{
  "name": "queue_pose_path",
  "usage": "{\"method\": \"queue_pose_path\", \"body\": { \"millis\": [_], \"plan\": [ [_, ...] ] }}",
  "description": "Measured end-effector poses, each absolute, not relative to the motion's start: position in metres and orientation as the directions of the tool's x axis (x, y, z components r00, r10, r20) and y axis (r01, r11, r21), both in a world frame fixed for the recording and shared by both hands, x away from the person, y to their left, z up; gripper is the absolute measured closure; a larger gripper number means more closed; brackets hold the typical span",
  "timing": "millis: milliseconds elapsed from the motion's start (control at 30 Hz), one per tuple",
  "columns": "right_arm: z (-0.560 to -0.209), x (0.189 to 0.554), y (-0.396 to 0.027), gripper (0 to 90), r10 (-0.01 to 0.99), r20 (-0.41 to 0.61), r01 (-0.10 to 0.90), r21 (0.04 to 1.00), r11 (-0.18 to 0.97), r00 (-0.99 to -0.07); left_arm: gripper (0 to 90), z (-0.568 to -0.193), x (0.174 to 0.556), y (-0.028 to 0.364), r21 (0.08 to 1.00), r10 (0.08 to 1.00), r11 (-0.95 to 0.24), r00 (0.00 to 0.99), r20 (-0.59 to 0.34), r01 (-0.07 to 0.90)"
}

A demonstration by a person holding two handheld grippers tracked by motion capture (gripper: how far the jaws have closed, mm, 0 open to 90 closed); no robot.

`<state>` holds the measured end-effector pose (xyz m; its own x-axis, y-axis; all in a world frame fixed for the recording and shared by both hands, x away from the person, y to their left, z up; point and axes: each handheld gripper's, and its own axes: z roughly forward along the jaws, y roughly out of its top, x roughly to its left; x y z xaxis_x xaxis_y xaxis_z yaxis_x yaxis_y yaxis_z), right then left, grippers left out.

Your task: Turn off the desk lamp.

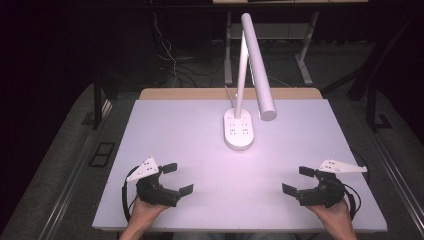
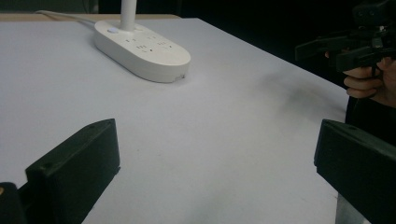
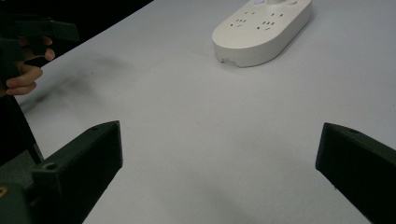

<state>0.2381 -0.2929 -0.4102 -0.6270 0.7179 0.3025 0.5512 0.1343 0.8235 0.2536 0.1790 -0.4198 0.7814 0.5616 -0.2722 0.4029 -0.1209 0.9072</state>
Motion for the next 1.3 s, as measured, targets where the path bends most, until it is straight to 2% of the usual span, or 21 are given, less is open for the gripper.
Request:
{"method": "queue_pose_path", "body": {
  "millis": [1300],
  "plan": [
    [-0.4030,0.2354,-0.2910,0.6,0.718,0.314,0.581,0.800,0.153,-0.622,0.0,-0.4208,0.2531,0.1736,0.903,0.546,-0.144,0.794,-0.268,0.404]
  ]
}}
